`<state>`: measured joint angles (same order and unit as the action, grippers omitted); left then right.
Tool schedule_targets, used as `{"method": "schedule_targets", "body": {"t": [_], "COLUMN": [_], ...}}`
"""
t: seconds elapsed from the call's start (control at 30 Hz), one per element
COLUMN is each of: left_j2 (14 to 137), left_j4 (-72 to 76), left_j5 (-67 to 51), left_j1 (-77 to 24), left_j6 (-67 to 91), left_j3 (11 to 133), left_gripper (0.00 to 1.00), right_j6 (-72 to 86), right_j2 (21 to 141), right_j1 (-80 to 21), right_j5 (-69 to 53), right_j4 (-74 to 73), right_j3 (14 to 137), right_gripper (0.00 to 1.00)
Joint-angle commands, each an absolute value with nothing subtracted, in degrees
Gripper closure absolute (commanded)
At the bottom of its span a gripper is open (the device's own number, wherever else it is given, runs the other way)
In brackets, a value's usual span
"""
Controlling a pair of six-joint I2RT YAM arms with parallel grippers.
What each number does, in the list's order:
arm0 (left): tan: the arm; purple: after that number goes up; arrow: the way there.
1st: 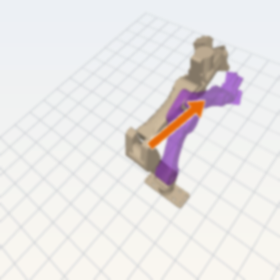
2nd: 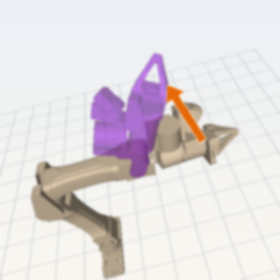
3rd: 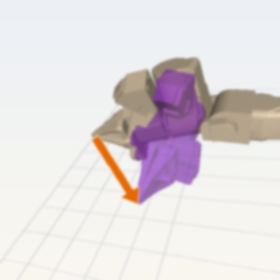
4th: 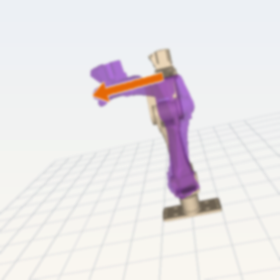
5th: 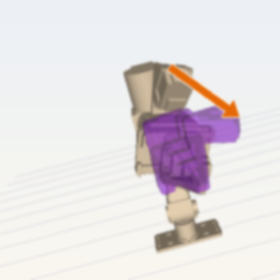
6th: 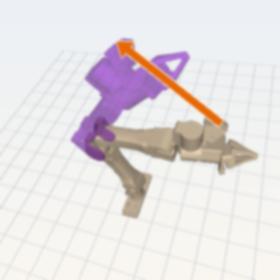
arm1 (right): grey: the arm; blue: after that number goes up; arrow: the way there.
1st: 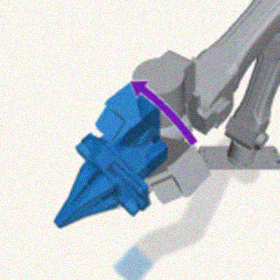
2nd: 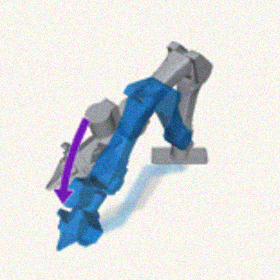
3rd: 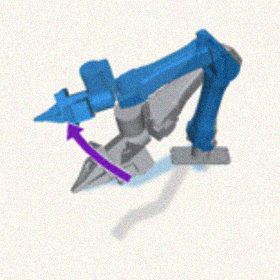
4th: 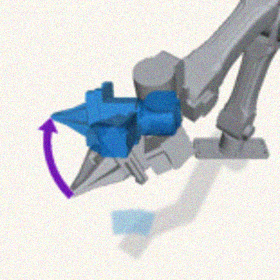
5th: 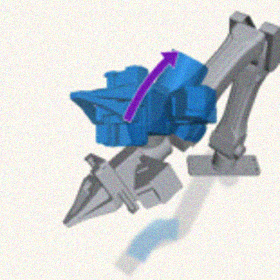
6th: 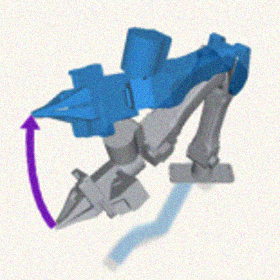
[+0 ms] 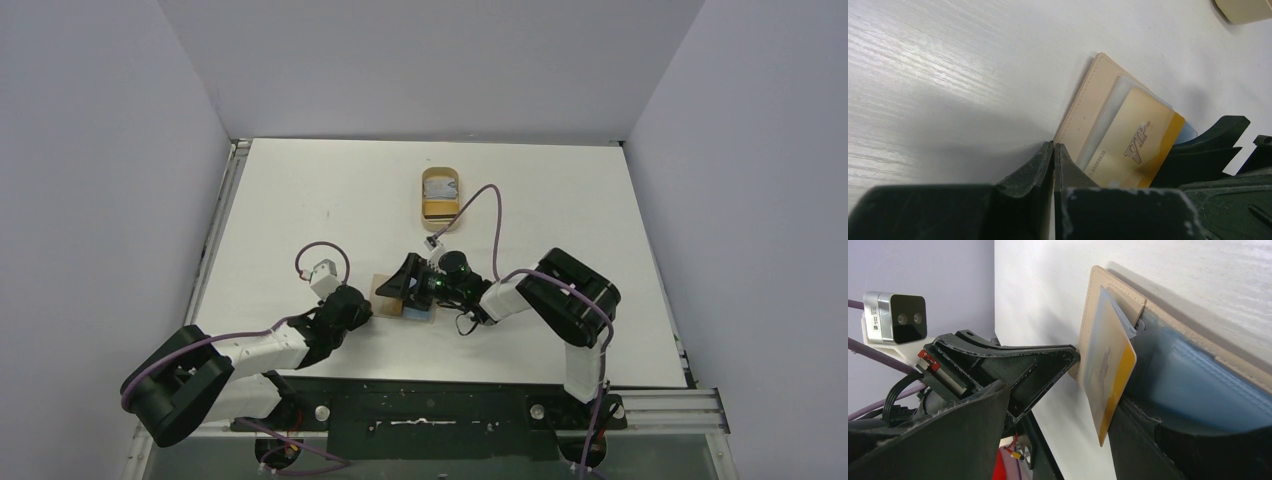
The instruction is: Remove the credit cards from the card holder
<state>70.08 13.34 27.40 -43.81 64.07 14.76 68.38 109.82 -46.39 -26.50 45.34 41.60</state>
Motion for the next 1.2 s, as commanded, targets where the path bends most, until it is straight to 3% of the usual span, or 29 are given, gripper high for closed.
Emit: {"method": "schedule_targets", "body": {"t": [0.0,0.53,0.87,1.17], "left_j2": [70.33,70.49,71.09,71.51], "left_j4": [13.84,13.57,13.54,13.62], "left_j5": [27.33,27.16,27.02,26.98], "left_j1": [-44.05,-44.05,-44.11,-44.07], "left_j6": [64.03,63.9,63.81,63.81], "left_j3": [15.91,16.26,16.57,16.68], "left_gripper": [1.0,1.0,1.0,1.0], "right_j6": [67.34,66.27,65.74,65.76], "right_j2": [105.43,106.34,106.93,105.93], "right_j1": [-45.61,-43.73,-42.37,-40.86], "right_j5": [-27.44,-27.95,-28.38,-29.54], "right_j4": [48.06,49.37,50.39,50.76], "right_j3": [40.52,36.44,34.24,31.49], "right_gripper": [0.32,0.58,0.88,0.97]}}
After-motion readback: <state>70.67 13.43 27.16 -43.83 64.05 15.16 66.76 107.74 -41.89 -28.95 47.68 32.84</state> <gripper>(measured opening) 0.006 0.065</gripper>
